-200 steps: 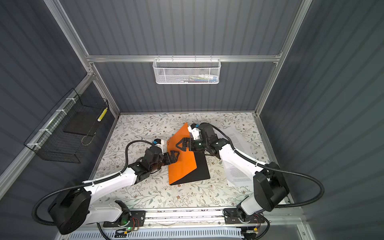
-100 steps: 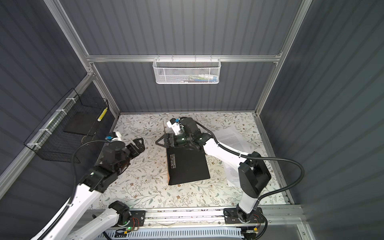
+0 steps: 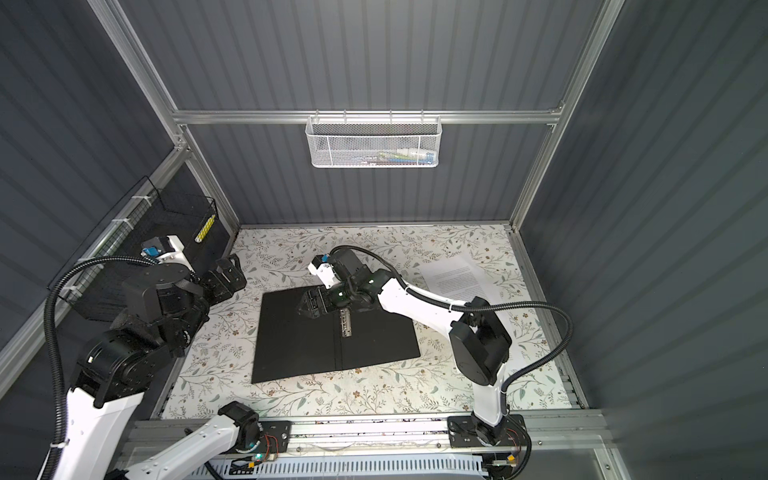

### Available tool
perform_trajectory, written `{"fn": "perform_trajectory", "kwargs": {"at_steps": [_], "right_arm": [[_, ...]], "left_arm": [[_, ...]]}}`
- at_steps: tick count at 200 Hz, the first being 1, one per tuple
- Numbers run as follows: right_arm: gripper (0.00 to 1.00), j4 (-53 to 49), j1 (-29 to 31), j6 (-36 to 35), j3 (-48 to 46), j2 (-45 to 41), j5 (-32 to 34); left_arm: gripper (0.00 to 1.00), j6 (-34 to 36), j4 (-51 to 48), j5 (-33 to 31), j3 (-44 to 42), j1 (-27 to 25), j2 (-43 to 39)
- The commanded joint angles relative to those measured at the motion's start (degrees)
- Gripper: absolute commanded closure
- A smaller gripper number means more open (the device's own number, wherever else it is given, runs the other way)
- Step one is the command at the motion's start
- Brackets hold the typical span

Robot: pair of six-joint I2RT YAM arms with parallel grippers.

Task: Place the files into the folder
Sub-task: 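Lift and swing the orange cover open with the right gripper, then move the right gripper to the metal clip while the left holds the folder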

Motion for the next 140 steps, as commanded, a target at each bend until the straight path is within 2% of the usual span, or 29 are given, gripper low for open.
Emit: {"fn": "perform_trajectory", "kwargs": {"at_steps": [1,23,40,52,73,85,99,119,140], "right_arm": [[0.18,-3.32,-1.78,-2.90,-2.96,-3.39,2.65],[0.34,-1.22,-3.80,-1.31,-8.60,-6.15,1.39],[0.45,0.62,-5.55,0.52,-12.77,-7.14,-0.41],[0.58,1.70,-6.44,1.44,-14.76,-6.99,-1.72],[0.90,1.88,-6.88,2.00,-16.01,-5.03,-1.72],[1.00,0.97,-6.88,1.78,-15.61,-3.30,-1.26],[1.00,0.35,-6.88,1.67,-15.31,-1.41,-0.78],[1.00,-0.13,-6.86,1.36,-14.83,0.92,-0.62],[1.00,-2.56,-6.88,0.49,-13.18,3.01,0.27]], "left_arm": [[0.00,4.60,2.15,6.24,-5.51,-0.05,2.97],[0.01,3.65,8.81,13.74,-14.45,-0.05,5.85],[0.06,1.59,17.44,18.21,-22.98,-0.05,6.06],[0.08,-0.12,22.98,19.97,-28.88,-0.05,5.42],[0.08,-4.27,27.86,19.54,-36.87,0.04,4.73],[0.05,-6.07,28.96,19.23,-40.35,0.44,5.11],[0.00,-7.60,30.08,19.72,-43.20,1.97,6.69],[0.00,-9.05,37.64,27.19,-48.22,5.80,9.64],[0.00,-9.89,41.69,30.89,-50.82,8.46,12.94]]}}
